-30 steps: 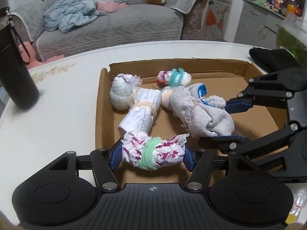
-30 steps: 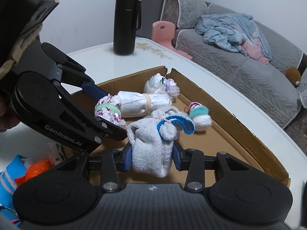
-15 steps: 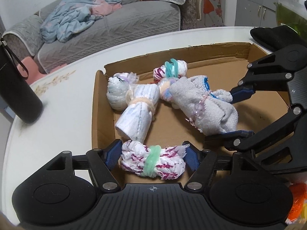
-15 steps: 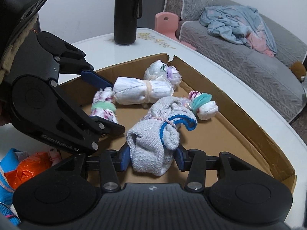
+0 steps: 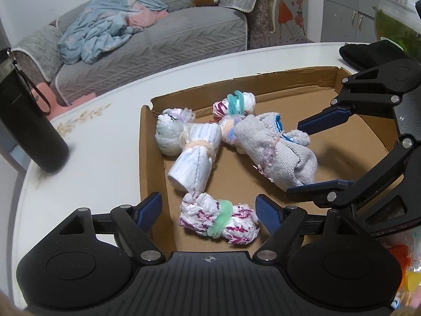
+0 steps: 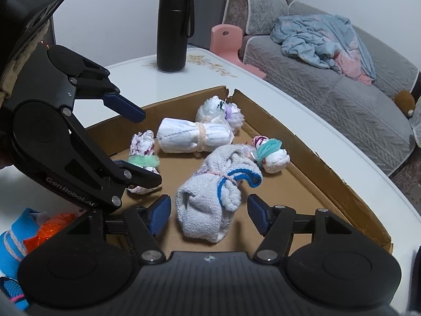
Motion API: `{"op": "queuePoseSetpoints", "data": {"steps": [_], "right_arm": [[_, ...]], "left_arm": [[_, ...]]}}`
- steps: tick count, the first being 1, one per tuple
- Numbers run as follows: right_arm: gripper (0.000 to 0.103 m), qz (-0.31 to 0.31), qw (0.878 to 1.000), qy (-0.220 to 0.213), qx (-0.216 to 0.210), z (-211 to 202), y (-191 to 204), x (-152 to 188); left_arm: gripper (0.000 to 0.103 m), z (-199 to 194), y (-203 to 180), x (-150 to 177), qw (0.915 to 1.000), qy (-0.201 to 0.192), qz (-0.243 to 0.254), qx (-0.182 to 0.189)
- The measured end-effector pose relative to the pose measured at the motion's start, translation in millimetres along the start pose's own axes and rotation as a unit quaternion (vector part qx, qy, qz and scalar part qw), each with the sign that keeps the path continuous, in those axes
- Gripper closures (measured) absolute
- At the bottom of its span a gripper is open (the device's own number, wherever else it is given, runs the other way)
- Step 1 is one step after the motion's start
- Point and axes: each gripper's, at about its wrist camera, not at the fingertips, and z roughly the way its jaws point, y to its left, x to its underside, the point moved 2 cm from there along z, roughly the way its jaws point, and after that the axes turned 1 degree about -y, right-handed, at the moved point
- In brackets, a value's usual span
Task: Organize objects
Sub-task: 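Place both held bundles into the tray and open both grippers, then grasp the pink fuzzy toy with right gripper while left grasps blue knit roll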
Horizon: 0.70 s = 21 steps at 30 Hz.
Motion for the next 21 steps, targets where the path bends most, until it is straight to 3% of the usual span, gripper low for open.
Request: {"op": "queuePoseSetpoints", "data": {"steps": [21], "right_arm": [[0.039,-0.011,1.0,-0.023,0.007,-37,25,-10]], "left_arm": [[0.018,-56,1,9,0.9995,-0.032,0.005,0.001]]}}
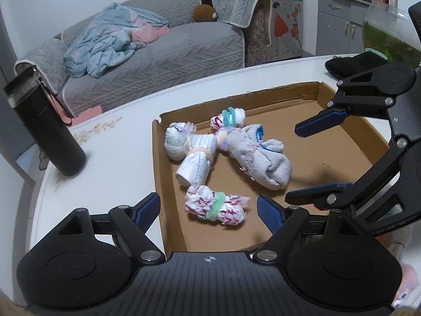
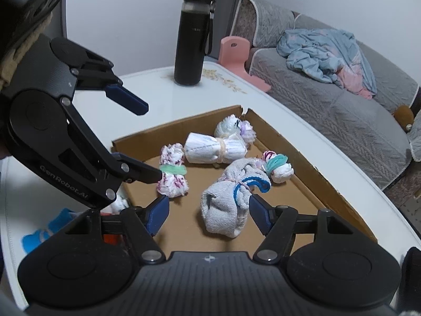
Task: Organize objects
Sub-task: 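Grasp the pink fuzzy toy with right gripper while left grasps blue knit roll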
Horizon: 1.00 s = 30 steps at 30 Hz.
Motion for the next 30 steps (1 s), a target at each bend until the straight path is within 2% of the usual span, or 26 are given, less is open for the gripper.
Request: {"op": "queuePoseSetpoints", "data": {"steps": [9,12,14,15,18,22,26,28,30], "right_arm": [[0.025,0.023,0.999,-0.042,0.018,-55,18,21],[0.014,0.051,0.995,-0.073,0.04,-83,25,39],[0.002,0.07,0.992,-0.092,0.056,-99,32,52],[0.0,0.082,0.989,-0.1,0.066,-106,37,61],[0.001,0.124,0.985,-0.092,0.078,-115,50,91],[0.001,0.157,0.982,-0.08,0.074,-106,74,124],[0.002,0.17,0.981,-0.078,0.061,-90,91,133],[0.007,0.175,0.98,-0.08,0.056,-82,92,131],[0.016,0.182,0.979,-0.074,0.051,-76,91,132]], "left_arm": [[0.017,-41,-6,35,0.9996,-0.015,-0.01,0.023],[0.016,-53,-7,54,0.9993,-0.019,-0.017,0.026],[0.015,-60,-8,66,0.9987,-0.017,-0.03,0.037],[0.015,-62,-10,72,0.9982,-0.016,-0.039,0.042],[0.015,-64,-19,87,0.9963,-0.008,-0.062,0.06],[0.015,-56,-38,104,0.9941,0.006,-0.075,0.077],[0.015,-41,-46,114,0.9925,0.023,-0.089,0.081],[0.015,-33,-45,116,0.9923,0.028,-0.093,0.077],[0.015,-26,-41,120,0.9909,0.034,-0.103,0.079]]}}
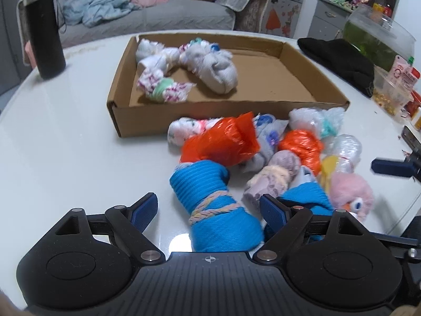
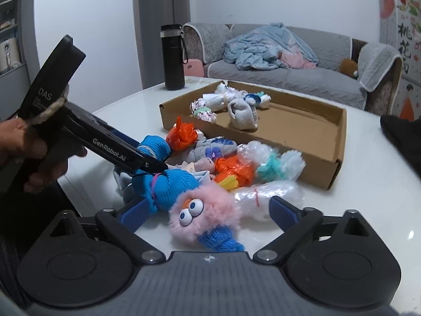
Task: Organize objects
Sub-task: 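Grasp the pink fuzzy toy with right gripper while left grasps blue knit roll, then carry the pink toy and blue knit roll toward the tray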
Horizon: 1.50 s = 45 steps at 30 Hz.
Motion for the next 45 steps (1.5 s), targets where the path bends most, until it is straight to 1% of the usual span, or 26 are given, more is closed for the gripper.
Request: {"op": "queuePoseSetpoints", "data": {"steps": [1,2,3,5,6,7,8,9,10,11,13,14,15,16,17,18,19,20,27,32,36,40,45], "right_arm": [[0.025,-0.002,1.0,0.005,0.002,5,1,1],[0.03,-0.005,1.0,0.009,0.003,7,4,4],[0.032,-0.007,1.0,0.015,0.003,9,5,7],[0.043,-0.009,0.999,0.035,0.017,17,4,12],[0.047,-0.006,0.999,0.039,0.018,18,4,14],[0.054,-0.002,0.999,0.037,0.013,16,2,15],[0.059,0.005,0.999,0.035,0.009,15,0,16],[0.061,0.008,0.999,0.036,0.008,14,-2,17],[0.062,0.01,0.999,0.035,0.005,14,-4,17],[0.06,0.012,0.999,0.033,0.002,15,-4,17],[0.053,0.012,0.999,0.037,-0.003,18,-4,18],[0.052,0.008,0.999,0.035,0.0,18,-2,19],[0.052,0.006,0.999,0.034,-0.001,18,-2,19],[0.055,0.006,0.999,0.034,-0.002,18,-2,19],[0.063,0.007,0.999,0.034,-0.003,16,0,21],[0.067,0.009,0.999,0.032,-0.003,14,0,23],[0.074,0.013,0.999,0.032,-0.004,13,-2,23],[0.077,0.017,0.999,0.031,-0.006,11,-4,23],[0.077,0.029,0.999,0.019,-0.006,-7,-11,24],[0.077,0.033,0.999,0.001,0.006,-27,-21,17],[0.077,0.029,0.999,-0.019,0.016,-43,-30,2],[0.077,0.025,0.998,-0.04,0.03,-47,-45,-15],[0.077,0.014,0.997,-0.069,0.034,-52,-57,-43]], "left_arm": [[0.014,2,3,1,1.0,0.003,-0.006,0.001],[0.013,2,7,2,1.0,0.003,-0.008,0.004],[0.015,1,9,3,1.0,0.002,-0.006,0.006],[0.02,-2,13,3,1.0,0.004,-0.002,0.007],[0.026,-4,16,4,0.9999,0.004,-0.003,0.01],[0.034,-5,18,3,0.9999,0.003,-0.003,0.014],[0.038,-6,19,3,0.9999,0.003,0.0,0.017],[0.045,-6,20,3,0.9999,0.002,0.004,0.011],[0.047,-5,20,3,1.0,0.001,0.009,0.002],[0.045,-4,19,2,0.9999,-0.001,0.012,-0.005],[0.022,-1,19,1,0.9999,-0.004,0.006,-0.008],[0.023,1,18,1,0.9999,-0.007,0.007,-0.013],[0.027,3,16,2,0.9995,-0.011,0.02,-0.021],[0.033,4,14,2,0.9987,-0.015,0.037,-0.032],[0.038,3,14,3,0.9988,-0.018,0.037,-0.027],[0.053,1,15,2,0.9991,-0.02,0.032,-0.021],[0.053,-1,17,2,0.9992,-0.017,0.031,-0.019],[0.054,-2,19,2,0.9994,-0.015,0.028,-0.016],[0.055,-17,37,13,0.9996,-0.011,0.012,-0.024],[0.054,-34,45,11,0.9994,-0.022,0.009,-0.028],[0.054,-48,48,-2,0.9986,-0.041,0.013,-0.029],[0.054,-54,49,-19,0.9979,-0.055,0.016,-0.031],[0.054,-66,47,-49,0.9954,-0.082,0.035,-0.036]]}}
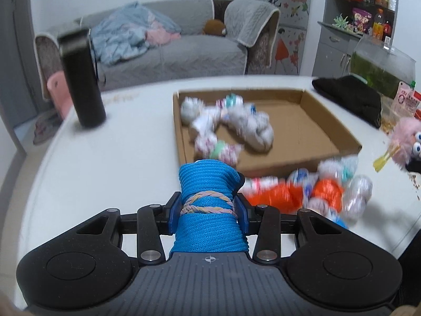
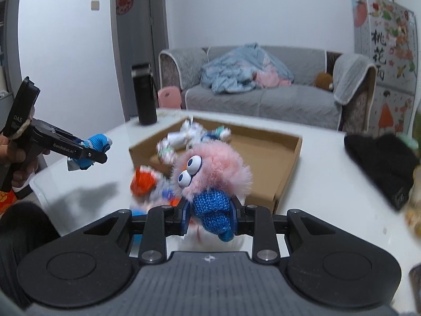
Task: Organize objects
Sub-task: 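Carry the pink toy and blue knit roll toward the tray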
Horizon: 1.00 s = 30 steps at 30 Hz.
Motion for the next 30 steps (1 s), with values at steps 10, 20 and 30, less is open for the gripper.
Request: {"op": "queuePoseSetpoints", "data": {"steps": [10,20,30], "right_arm": [[0.077,-0.012,0.999,-0.018,-0.05,47,-2,-58],[0.076,-0.029,0.995,0.029,-0.088,134,16,-68],[0.076,-0.027,0.993,0.068,-0.09,169,16,-54]], "left_arm": [[0.054,23,-10,-78,0.9987,-0.021,0.043,0.019],[0.054,86,-24,-82,0.9971,-0.016,0.049,0.056],[0.054,121,-11,-55,0.9974,0.006,0.05,0.05]]}}
